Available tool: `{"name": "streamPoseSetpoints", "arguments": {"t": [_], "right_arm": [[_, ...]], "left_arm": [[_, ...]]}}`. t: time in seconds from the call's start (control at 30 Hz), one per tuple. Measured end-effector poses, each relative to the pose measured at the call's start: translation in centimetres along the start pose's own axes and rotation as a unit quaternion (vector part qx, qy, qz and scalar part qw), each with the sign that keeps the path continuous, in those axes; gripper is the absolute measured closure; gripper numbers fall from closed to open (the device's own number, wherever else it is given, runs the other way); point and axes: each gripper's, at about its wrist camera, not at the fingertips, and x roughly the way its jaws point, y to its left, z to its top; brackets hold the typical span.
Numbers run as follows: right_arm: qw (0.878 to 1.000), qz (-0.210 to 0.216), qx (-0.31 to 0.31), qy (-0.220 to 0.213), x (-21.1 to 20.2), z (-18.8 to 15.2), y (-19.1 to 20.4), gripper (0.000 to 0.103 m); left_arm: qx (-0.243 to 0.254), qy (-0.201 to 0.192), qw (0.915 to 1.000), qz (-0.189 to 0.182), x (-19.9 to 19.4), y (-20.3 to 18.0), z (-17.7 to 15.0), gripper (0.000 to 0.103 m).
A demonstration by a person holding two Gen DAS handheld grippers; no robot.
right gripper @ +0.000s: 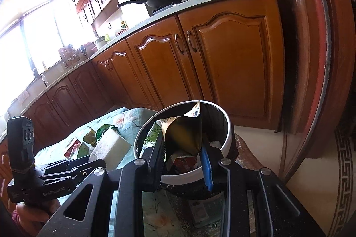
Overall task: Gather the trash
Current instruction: 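Carry the foam block and brown wrapper over the bin and open both grippers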
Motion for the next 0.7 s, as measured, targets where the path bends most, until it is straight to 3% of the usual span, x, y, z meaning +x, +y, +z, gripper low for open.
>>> {"name": "streamPoseSetpoints", "arguments": {"t": [0.7], "right_arm": [[0.995, -0.022, -0.049, 0.079, 6.7, 2.1, -0.6, 0.073]], "left_arm": [[0.017, 0.050, 0.9986, 0.009, 8.5, -0.8, 5.5, 0.057]]}}
